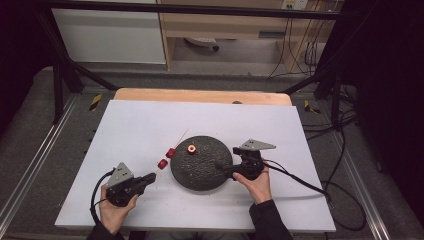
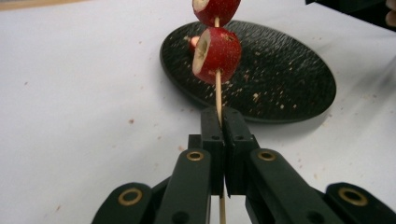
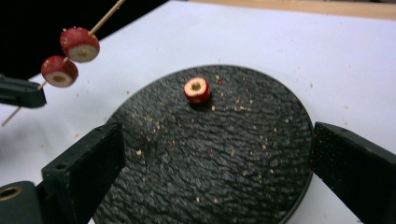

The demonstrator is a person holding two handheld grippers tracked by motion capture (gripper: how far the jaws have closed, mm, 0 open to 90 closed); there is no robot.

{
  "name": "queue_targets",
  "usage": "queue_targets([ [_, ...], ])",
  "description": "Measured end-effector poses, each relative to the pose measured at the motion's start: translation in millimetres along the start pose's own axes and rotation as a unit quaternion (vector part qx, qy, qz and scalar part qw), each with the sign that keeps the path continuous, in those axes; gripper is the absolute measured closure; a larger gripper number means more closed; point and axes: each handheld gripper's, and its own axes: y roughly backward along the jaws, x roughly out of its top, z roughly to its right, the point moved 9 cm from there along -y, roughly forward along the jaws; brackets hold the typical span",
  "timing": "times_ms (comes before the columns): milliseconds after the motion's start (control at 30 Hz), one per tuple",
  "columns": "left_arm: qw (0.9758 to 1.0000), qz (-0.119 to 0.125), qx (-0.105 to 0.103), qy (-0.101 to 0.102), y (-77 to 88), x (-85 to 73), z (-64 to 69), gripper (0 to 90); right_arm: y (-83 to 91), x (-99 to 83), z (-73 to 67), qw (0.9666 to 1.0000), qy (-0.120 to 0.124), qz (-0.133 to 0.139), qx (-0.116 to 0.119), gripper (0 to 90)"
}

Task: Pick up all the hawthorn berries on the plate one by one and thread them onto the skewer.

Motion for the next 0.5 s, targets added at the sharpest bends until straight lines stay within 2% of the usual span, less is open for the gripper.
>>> queue_targets([
  [133,0.9999,-0.011,0.004,-0.001,5.1,-6.9,-7.3,88.1,0.1,-3.9,2.1,0.9995,0.010,-0.030,-0.004,3.9],
  [267,0.9998,-0.019,0.007,-0.001,8.8,-13.1,-11.6,88.1,-0.8,-5.1,2.5,0.9973,0.033,-0.063,-0.016,3.2],
  [500,0.9995,-0.024,0.012,-0.013,12.6,-19.8,-15.8,88.1,-5.7,5.9,-1.9,0.9955,0.046,-0.081,-0.017,3.3],
])
